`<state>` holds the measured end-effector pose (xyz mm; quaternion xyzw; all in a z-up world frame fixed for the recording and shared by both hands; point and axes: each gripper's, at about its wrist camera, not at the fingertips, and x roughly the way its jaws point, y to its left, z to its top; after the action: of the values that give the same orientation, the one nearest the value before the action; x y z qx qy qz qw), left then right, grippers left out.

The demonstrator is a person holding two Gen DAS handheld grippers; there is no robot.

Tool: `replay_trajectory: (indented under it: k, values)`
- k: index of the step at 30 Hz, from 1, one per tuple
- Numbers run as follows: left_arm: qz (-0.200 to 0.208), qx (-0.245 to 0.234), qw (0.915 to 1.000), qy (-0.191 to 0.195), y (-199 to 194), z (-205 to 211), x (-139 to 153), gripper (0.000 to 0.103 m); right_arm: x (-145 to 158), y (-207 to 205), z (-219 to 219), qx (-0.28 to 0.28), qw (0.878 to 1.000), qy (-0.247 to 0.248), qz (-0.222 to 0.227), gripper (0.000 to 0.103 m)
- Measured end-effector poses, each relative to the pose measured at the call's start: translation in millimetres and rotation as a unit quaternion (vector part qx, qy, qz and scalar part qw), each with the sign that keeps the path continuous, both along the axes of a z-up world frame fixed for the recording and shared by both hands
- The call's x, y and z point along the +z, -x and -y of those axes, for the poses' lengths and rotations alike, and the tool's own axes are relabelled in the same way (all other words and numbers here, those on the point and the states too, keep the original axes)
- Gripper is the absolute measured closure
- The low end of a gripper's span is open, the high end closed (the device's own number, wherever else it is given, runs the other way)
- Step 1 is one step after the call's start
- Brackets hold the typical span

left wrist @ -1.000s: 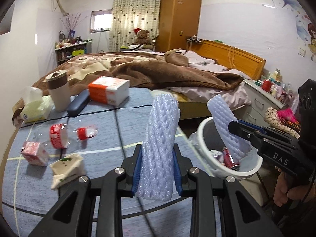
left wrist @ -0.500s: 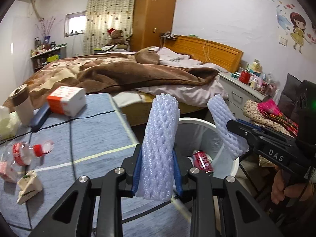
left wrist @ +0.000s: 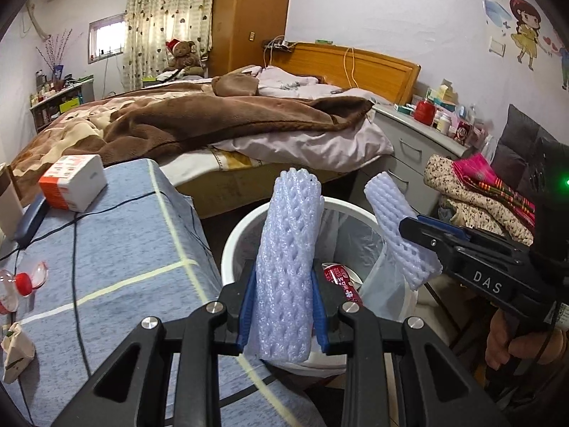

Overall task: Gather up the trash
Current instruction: 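Carry both foam nets over the white bin and open both tools to drop them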

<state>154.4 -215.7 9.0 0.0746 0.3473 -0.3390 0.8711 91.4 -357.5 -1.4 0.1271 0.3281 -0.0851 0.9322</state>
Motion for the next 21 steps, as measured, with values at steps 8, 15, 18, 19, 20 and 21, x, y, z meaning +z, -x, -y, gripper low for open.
replay_trajectory:
  k: [8,15,18,19,20,21]
  values:
    - [-0.011,-0.01,0.9999,-0.004,-4.3,15.4,-8.6,0.073,-10.7,-5.7,11.7,-0.001,1.0,0.001,-0.024,0.079]
    - [-0.017,-0.01,0.9998,0.0,-7.5,17.6,-11.9,0.05,-20.1,-11.0,19.9,-0.008,0.999,-0.003,-0.045,0.077]
    - [-0.022,-0.007,0.9997,0.01,-8.9,15.3,-11.6,0.042,-22.2,-11.7,19.9,-0.012,0.999,-0.004,-0.051,0.073]
    - [-0.023,-0.005,0.9997,0.01,-9.1,14.1,-11.5,0.041,-22.1,-11.6,19.1,-0.012,0.999,-0.004,-0.051,0.072]
    - [-0.022,-0.005,0.9997,0.009,-9.0,13.5,-11.1,0.039,-21.6,-10.6,18.6,-0.01,0.999,-0.004,-0.05,0.067]
    - [-0.02,-0.003,0.9998,0.009,-9.0,13.0,-10.8,0.038,-21.2,-10.5,18.2,-0.011,0.999,-0.003,-0.048,0.062]
